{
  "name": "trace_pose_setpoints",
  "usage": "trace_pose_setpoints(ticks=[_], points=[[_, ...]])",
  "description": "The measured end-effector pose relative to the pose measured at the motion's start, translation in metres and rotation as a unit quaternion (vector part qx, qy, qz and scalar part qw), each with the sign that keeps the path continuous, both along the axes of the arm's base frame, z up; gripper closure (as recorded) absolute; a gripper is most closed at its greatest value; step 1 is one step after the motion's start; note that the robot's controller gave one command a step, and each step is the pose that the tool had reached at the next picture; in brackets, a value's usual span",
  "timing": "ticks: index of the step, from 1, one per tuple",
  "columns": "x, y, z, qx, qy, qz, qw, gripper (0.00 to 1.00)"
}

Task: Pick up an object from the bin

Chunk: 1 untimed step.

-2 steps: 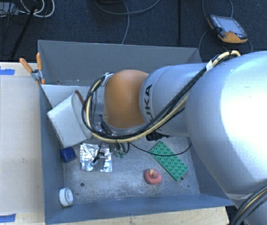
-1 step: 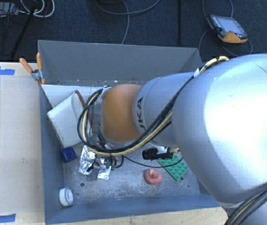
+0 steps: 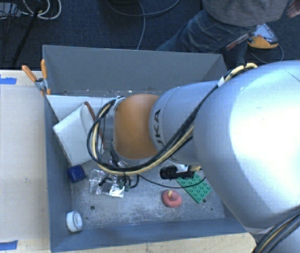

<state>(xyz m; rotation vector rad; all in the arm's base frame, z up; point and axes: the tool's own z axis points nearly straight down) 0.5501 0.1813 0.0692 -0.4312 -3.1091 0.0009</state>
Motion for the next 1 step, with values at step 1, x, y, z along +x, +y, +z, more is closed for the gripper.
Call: trace_pose_setpoints(ticks=[1], points=[[-0.0331,-0.0191,0.1083,0.001,-0.0039,0.015,0.9999,1.00]])
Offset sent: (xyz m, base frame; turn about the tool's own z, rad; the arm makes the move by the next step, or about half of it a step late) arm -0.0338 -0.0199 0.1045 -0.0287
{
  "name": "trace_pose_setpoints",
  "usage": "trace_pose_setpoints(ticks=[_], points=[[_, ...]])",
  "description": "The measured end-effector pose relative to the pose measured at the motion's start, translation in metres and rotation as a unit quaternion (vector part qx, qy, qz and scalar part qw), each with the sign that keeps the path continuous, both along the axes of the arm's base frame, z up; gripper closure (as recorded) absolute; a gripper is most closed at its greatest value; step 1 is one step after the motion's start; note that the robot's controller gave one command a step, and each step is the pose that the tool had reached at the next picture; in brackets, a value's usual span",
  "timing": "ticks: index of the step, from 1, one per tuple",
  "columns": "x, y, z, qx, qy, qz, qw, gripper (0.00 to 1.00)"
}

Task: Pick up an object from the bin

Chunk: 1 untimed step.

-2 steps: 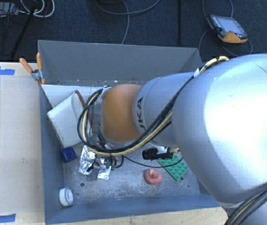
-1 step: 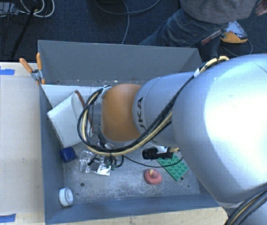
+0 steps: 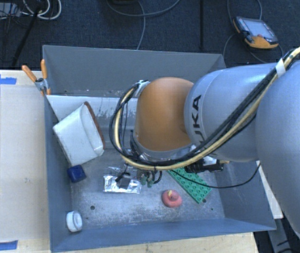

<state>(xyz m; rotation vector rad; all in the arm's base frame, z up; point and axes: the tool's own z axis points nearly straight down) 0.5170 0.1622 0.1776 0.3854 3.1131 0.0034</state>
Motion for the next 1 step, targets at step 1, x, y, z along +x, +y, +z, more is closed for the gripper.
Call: trace_pose_setpoints(ticks=[1], points=[[0.0206,0.0027,0.0824,0.001,-0.0021,-0.003,1.0000,1.00]])
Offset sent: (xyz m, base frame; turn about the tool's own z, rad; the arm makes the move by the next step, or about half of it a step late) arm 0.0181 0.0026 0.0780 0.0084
